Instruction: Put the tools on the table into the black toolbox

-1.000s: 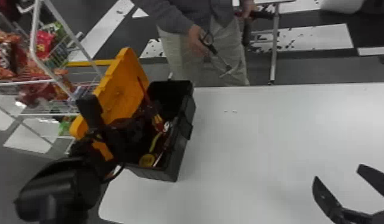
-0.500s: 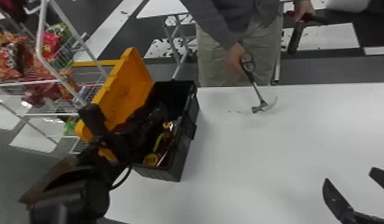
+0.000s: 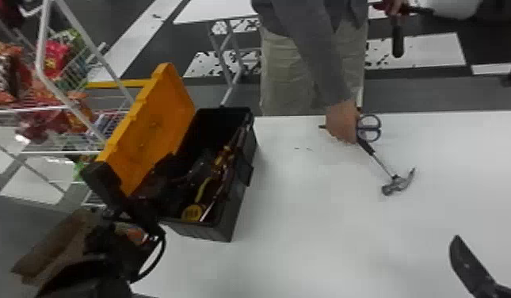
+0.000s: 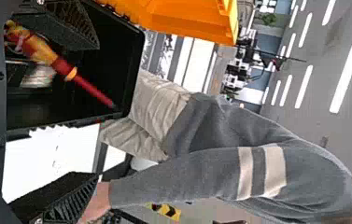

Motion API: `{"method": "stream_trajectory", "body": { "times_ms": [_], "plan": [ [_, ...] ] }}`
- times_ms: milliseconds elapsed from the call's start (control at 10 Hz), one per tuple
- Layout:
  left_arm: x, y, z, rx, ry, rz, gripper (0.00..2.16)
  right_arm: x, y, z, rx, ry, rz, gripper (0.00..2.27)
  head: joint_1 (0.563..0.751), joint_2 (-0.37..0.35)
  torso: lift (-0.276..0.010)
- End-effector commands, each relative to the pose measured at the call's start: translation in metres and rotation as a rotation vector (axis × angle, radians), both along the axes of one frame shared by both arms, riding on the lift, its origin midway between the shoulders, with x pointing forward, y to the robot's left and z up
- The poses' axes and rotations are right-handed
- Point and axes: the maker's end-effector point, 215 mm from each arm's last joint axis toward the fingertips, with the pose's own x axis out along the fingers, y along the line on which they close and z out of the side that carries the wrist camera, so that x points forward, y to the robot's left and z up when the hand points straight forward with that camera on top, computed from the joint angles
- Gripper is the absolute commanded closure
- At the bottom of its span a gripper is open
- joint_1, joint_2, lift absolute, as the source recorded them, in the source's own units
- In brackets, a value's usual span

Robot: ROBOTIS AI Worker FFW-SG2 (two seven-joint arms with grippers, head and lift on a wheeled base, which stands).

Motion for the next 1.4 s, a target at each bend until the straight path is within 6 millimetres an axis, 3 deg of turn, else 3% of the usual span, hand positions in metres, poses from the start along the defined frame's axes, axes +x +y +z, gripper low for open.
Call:
{"method": "stream_trajectory", "body": {
  "times_ms": [0, 400, 700, 1000, 1300],
  "plan": [
    [-0.016, -0.007, 0.004, -0.001, -0.039, 0.0, 0.02, -0.002, -0.018, 0.006, 0.007, -0.019, -0.034, 0.12, 0.695, 0.302, -0.075],
    [-0.05, -0.032, -0.004, -0.001, -0.114, 0.008, 0.02, -0.005, -0.057, 0.019, 0.033, -0.064, -0.096, 0.12, 0.695, 0.223, -0.075],
    [-0.074, -0.051, -0.007, 0.043, -0.188, 0.017, 0.02, -0.011, -0.083, 0.016, 0.042, -0.057, -0.125, 0.12, 0.695, 0.151, -0.075],
    [-0.094, -0.049, -0.01, 0.083, -0.261, 0.042, 0.02, -0.019, -0.1, 0.012, 0.039, -0.06, -0.149, 0.12, 0.695, 0.108, -0.075],
    [-0.105, -0.059, -0.028, 0.101, -0.241, 0.039, 0.02, -0.022, -0.106, 0.007, 0.039, -0.058, -0.16, 0.12, 0.695, 0.078, -0.075]
  ]
}}
